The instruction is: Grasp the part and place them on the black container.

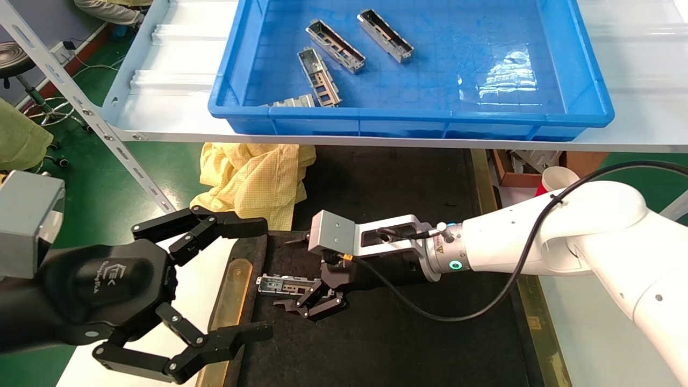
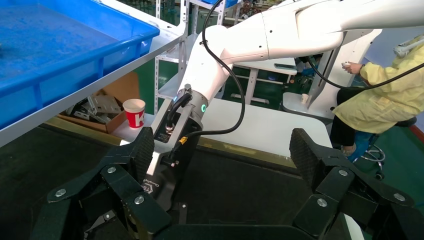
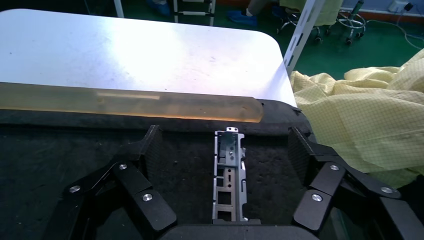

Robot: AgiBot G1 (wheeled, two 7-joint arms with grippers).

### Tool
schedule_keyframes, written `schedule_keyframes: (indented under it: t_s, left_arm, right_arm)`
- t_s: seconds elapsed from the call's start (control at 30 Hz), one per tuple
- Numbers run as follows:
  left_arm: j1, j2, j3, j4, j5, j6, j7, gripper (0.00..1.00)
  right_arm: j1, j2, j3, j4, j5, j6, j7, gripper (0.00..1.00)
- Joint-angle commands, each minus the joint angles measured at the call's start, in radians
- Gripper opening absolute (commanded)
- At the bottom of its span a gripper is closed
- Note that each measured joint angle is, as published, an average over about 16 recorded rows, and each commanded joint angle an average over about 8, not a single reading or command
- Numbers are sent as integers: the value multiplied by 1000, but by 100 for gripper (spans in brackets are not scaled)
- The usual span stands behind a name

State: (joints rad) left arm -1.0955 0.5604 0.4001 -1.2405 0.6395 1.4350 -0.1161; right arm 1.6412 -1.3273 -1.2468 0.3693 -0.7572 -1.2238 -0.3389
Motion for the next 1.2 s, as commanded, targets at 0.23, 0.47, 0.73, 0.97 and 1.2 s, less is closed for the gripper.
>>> schedule_keyframes:
  t_s: [0.23, 0.47, 0.73, 0.97, 1.2]
  left_arm:
    - [0, 0, 0, 0, 0, 0, 0, 100]
    - [0, 0, 0, 0, 0, 0, 0, 100]
    - [0, 0, 0, 0, 0, 0, 0, 100]
    - [0, 0, 0, 0, 0, 0, 0, 100]
    - [0, 0, 0, 0, 0, 0, 0, 100]
  right_arm:
    - [-20, 22, 29, 36, -7, 3, 15, 100]
    - [-81, 99, 134, 134, -3, -28, 72, 100]
    - [-157, 195, 263, 255, 2, -66, 143, 100]
    - [-223, 279, 377, 362, 6, -99, 205, 100]
    - [-289, 363, 491, 468, 10, -132, 267, 100]
